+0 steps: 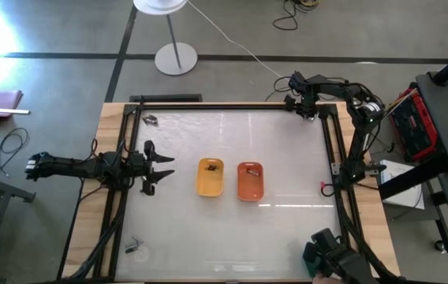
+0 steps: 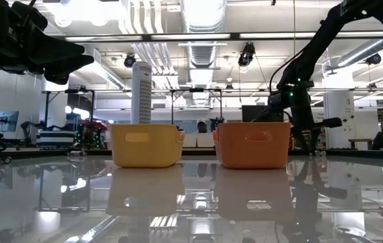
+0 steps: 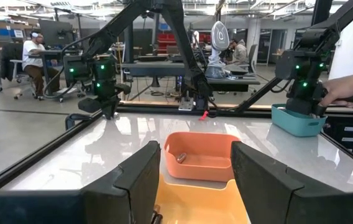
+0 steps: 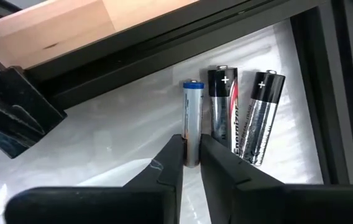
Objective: Sort batteries
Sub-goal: Put the gray battery into the green bin, then put the silver battery into the orange bin
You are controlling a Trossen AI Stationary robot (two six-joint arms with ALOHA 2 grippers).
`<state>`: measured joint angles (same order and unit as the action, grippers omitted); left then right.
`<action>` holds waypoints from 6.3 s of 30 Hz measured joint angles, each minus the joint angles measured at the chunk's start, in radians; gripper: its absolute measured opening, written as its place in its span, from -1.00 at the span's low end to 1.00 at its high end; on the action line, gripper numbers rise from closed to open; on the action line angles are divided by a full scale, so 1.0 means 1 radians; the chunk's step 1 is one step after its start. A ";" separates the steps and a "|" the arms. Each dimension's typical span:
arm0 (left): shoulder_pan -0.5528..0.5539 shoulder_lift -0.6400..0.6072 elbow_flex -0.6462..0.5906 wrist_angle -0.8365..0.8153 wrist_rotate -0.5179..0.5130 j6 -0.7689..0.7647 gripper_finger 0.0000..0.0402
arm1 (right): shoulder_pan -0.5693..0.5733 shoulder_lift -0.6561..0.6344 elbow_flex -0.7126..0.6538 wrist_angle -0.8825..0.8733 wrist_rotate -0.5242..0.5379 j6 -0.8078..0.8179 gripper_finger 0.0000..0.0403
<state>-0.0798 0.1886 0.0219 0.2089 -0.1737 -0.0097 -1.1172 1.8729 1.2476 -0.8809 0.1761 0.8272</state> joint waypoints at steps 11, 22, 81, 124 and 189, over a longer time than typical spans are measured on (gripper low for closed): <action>0.000 0.000 0.000 0.000 0.000 0.000 -0.10 | 0.036 -0.010 -0.002 -0.014 -0.016 -0.029 -0.83; 0.000 0.000 0.000 0.000 0.000 0.000 -0.10 | 0.213 -0.141 -0.003 -0.113 -0.080 -0.166 -0.84; 0.000 0.000 0.000 0.000 0.000 0.000 -0.10 | 2.125 -0.134 -0.015 -0.056 -0.385 1.402 -0.83; 0.000 0.002 0.000 0.000 0.000 0.000 -0.10 | 2.161 -0.277 -0.165 0.071 -0.483 1.423 -0.11; 0.000 0.002 0.000 0.000 0.000 0.000 -0.10 | -0.020 -0.064 0.021 -0.051 -0.060 -0.265 -0.17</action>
<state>-0.0798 0.1902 0.0219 0.2085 -0.1735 -0.0095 -1.1374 1.8088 1.2687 -0.9323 0.1160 0.5624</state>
